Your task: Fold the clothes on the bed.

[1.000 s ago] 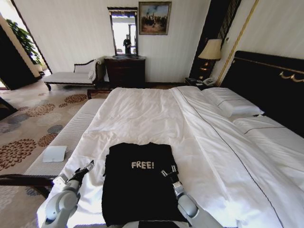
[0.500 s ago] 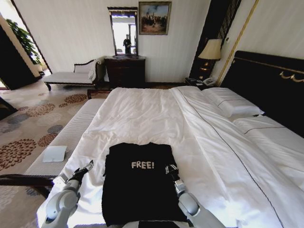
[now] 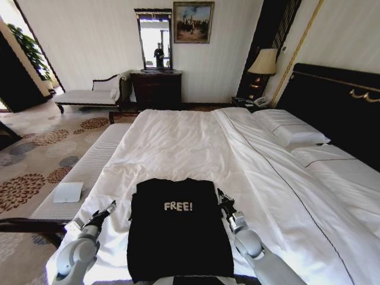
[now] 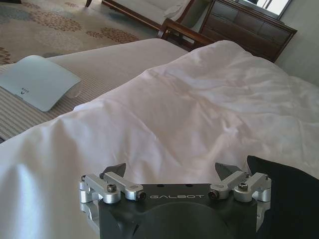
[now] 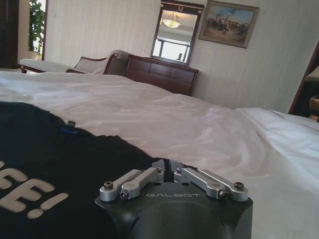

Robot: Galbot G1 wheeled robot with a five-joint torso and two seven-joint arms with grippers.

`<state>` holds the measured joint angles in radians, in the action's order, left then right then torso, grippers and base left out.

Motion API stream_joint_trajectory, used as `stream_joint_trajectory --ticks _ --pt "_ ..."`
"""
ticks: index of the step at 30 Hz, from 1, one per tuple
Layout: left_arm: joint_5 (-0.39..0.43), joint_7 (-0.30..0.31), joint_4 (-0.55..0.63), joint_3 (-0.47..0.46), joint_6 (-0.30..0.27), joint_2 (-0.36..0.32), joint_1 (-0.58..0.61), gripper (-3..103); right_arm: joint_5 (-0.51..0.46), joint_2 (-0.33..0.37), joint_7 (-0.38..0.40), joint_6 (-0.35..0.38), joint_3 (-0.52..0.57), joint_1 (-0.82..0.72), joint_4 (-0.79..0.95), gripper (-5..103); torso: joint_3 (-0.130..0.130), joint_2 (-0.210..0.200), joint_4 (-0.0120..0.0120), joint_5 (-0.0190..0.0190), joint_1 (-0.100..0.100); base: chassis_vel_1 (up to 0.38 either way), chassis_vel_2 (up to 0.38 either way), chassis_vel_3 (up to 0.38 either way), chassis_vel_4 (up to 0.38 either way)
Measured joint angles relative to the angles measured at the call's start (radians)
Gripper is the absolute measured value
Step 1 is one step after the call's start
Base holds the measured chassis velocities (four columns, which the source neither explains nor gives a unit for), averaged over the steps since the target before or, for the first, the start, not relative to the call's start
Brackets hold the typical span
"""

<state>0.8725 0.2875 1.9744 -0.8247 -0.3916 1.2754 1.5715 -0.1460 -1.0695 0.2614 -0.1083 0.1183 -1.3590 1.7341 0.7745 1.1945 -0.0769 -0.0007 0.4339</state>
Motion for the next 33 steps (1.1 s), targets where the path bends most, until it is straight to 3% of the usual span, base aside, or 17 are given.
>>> stream_joint_trajectory --ticks 7,9,10,13,16,20,22,24,26,29,31,33 --pt "0.001 0.002 0.013 -0.008 -0.003 -0.009 0.005 100 0.073 -0.049 -0.013 -0.04 -0.066 0.013 -0.091 27 0.0 0.0 0.0001 0.0001 0.0 0.0 0.0 0.0 0.0" --pt "0.003 0.003 0.013 -0.012 -0.004 -0.012 0.007 100 0.087 -0.053 -0.013 -0.04 -0.073 0.021 -0.116 37 0.0 0.0 0.0001 -0.0001 0.0 0.0 0.0 0.0 0.0" --pt "0.003 0.003 0.013 -0.012 -0.004 -0.012 0.007 100 0.087 -0.053 -0.013 -0.04 -0.073 0.021 -0.116 37 0.0 0.0 0.0001 -0.0001 0.0 0.0 0.0 0.0 0.0" --pt "0.003 0.003 0.008 -0.014 -0.002 -0.014 0.008 100 0.075 -0.055 -0.012 -0.039 -0.084 0.025 -0.133 54 0.0 0.0 0.0001 -0.0001 0.0 0.0 0.0 0.0 0.0" --pt "0.003 0.003 0.002 -0.014 -0.002 -0.016 0.005 100 0.068 -0.058 -0.011 -0.037 -0.087 0.026 -0.141 59 0.0 0.0 0.0001 0.0 0.0 0.0 0.0 0.0 0.0" --pt "0.003 0.003 -0.007 -0.009 -0.002 -0.017 -0.006 100 0.068 -0.056 -0.011 -0.035 -0.091 0.028 -0.145 81 0.0 0.0 0.0001 -0.0001 0.0 0.0 0.0 0.0 0.0" --pt "0.003 0.003 -0.01 -0.007 -0.002 -0.016 -0.009 100 0.068 -0.055 -0.011 -0.035 -0.092 0.029 -0.149 81 0.0 0.0 0.0 -0.0001 0.0 0.0 0.0 0.0 0.0" --pt "0.003 0.004 -0.015 -0.003 -0.002 -0.015 -0.014 100 0.067 -0.057 -0.011 -0.034 -0.093 0.035 -0.162 89 0.0 0.0 0.0 -0.0001 0.0 0.0 0.0 0.0 0.0" --pt "0.003 0.004 -0.017 -0.001 -0.002 -0.015 -0.016 100 0.067 -0.058 -0.01 -0.032 -0.092 0.038 -0.167 85 0.0 0.0 0.0001 0.0 0.0 0.0 0.0 0.0 0.0" --pt "0.003 0.005 -0.021 0.001 -0.002 -0.015 -0.02 100 0.061 -0.056 -0.01 -0.027 -0.089 0.042 -0.173 68 0.0 0.0 0.0001 -0.0001 0.0 0.0 0.0 0.0 0.0" --pt "0.003 0.005 -0.023 0.001 -0.002 -0.015 -0.021 100 0.058 -0.054 -0.01 -0.026 -0.088 0.042 -0.172 68 0.0 0.0 0.0001 0.0 0.0 0.0 0.0 0.0 0.0" --pt "0.005 0.005 -0.024 0.001 -0.002 -0.015 -0.024 100 0.055 -0.051 -0.009 -0.024 -0.087 0.044 -0.172 57 0.0 0.0 0.0001 -0.0001 0.0 0.0 0.0 0.0 0.0"
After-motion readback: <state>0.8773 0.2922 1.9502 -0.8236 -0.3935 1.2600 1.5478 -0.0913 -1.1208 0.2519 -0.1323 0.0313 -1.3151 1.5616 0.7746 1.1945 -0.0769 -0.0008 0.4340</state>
